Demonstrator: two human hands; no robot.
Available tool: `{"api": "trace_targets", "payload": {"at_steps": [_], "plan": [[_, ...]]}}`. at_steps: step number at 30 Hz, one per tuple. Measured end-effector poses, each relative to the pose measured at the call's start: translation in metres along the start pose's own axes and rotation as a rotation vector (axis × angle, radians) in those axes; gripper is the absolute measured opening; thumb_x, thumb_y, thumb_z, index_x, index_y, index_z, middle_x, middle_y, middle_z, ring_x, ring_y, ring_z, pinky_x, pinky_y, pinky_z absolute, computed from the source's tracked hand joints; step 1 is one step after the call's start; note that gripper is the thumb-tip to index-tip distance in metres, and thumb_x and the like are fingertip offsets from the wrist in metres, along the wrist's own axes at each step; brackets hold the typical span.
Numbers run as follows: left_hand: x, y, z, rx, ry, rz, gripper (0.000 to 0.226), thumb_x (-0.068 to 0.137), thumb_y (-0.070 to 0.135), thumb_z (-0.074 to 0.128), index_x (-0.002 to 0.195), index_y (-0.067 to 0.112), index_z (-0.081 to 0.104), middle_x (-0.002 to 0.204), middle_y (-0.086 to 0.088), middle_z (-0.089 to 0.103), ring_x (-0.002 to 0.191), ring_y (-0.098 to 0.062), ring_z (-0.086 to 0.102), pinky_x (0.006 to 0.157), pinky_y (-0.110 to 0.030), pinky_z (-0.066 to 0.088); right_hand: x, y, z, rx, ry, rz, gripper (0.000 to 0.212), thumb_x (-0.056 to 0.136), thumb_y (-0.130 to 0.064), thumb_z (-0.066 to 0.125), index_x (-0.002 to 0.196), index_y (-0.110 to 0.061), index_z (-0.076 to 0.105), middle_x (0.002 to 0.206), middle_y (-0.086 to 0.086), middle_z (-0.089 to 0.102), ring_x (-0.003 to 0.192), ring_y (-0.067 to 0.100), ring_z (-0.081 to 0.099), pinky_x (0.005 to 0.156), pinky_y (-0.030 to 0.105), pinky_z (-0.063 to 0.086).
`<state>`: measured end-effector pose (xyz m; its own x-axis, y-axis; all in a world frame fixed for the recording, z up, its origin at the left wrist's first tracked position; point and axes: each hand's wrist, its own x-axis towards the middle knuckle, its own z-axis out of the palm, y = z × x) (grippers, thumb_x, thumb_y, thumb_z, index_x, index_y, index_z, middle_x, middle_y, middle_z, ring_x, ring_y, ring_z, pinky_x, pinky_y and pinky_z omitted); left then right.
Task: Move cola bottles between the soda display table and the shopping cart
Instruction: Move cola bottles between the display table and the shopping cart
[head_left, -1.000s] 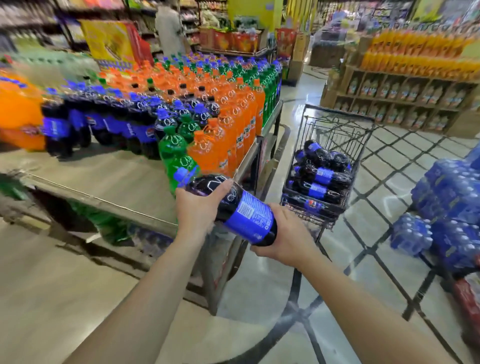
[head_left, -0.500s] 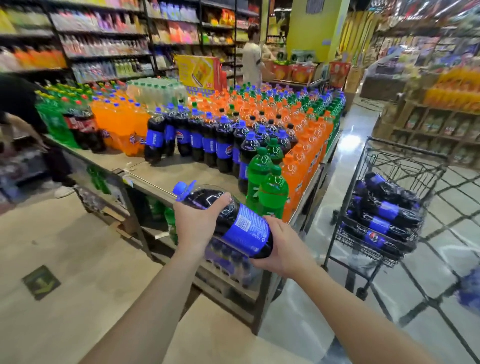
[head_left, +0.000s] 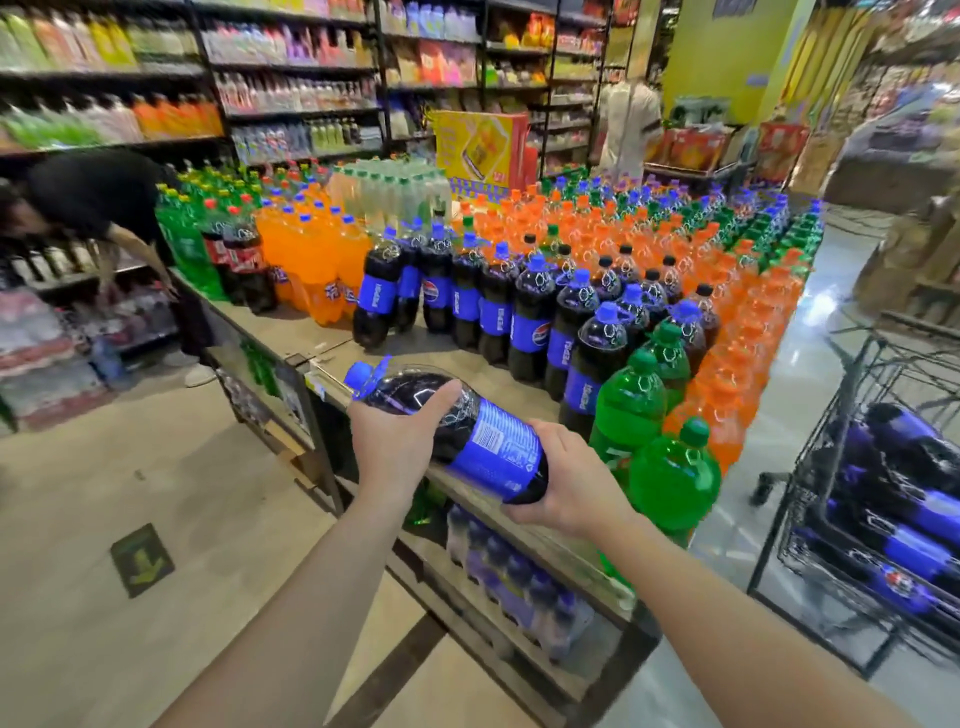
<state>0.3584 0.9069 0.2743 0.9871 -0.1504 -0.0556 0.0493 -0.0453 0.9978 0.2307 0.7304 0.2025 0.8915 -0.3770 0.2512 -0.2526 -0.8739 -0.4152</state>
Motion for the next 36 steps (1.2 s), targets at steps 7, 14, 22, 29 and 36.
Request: {"api": "trace_targets", "payload": {"at_steps": [7, 14, 22, 29, 36], "plan": [[0.096, 0.0, 0.038, 0.061, 0.025, 0.011, 0.111, 0.042, 0.077, 0.092, 0.126, 0.01, 0.063, 0.115, 0.002, 0.073, 0.109, -0.019, 0.07, 0.1, -0.04, 0.056, 0.096, 0.026, 0.022, 0.024, -0.017, 0.033, 0.108, 0.051, -0.066, 0.078, 0.144, -0.022, 0.044, 0.136, -0.001, 0.056, 0.123, 0.026, 0.054, 0.106, 0.043, 0.044], [0.185, -0.014, 0.087, 0.056, -0.082, -0.013, 0.104, 0.049, 0.065, 0.097, 0.131, 0.014, 0.059, 0.12, 0.003, 0.071, 0.111, -0.017, 0.068, 0.103, -0.041, 0.056, 0.162, 0.057, 0.049, 0.017, -0.019, 0.148, 0.114, 0.052, -0.071, 0.076, 0.151, -0.026, 0.039, 0.141, -0.006, 0.052, 0.127, 0.02, 0.051, 0.108, 0.042, 0.043], [0.295, -0.029, 0.163, 0.096, -0.298, 0.038, 0.087, 0.05, 0.056, 0.097, 0.12, 0.015, 0.065, 0.115, 0.002, 0.074, 0.109, -0.016, 0.071, 0.101, -0.043, 0.058, 0.235, 0.091, 0.082, 0.005, 0.04, 0.389, 0.118, 0.056, -0.062, 0.084, 0.155, -0.026, 0.033, 0.151, -0.007, 0.045, 0.135, 0.02, 0.046, 0.112, 0.04, 0.04], [0.365, -0.027, 0.224, 0.181, -0.527, 0.003, 0.083, 0.06, 0.048, 0.099, 0.117, 0.01, 0.053, 0.114, 0.003, 0.064, 0.105, -0.018, 0.064, 0.088, -0.032, 0.047, 0.288, 0.105, 0.098, 0.032, 0.105, 0.64, 0.115, 0.056, -0.058, 0.089, 0.152, -0.026, 0.035, 0.147, -0.009, 0.047, 0.134, 0.017, 0.047, 0.109, 0.038, 0.043], [0.384, -0.038, 0.266, 0.221, -0.655, 0.111, 0.064, 0.06, 0.027, 0.103, 0.103, 0.021, 0.056, 0.101, 0.006, 0.064, 0.098, -0.015, 0.064, 0.086, -0.027, 0.046, 0.31, 0.117, 0.127, 0.102, 0.207, 0.897, 0.109, 0.054, -0.043, 0.094, 0.148, -0.025, 0.042, 0.144, -0.008, 0.052, 0.132, 0.016, 0.05, 0.107, 0.033, 0.043]]}}
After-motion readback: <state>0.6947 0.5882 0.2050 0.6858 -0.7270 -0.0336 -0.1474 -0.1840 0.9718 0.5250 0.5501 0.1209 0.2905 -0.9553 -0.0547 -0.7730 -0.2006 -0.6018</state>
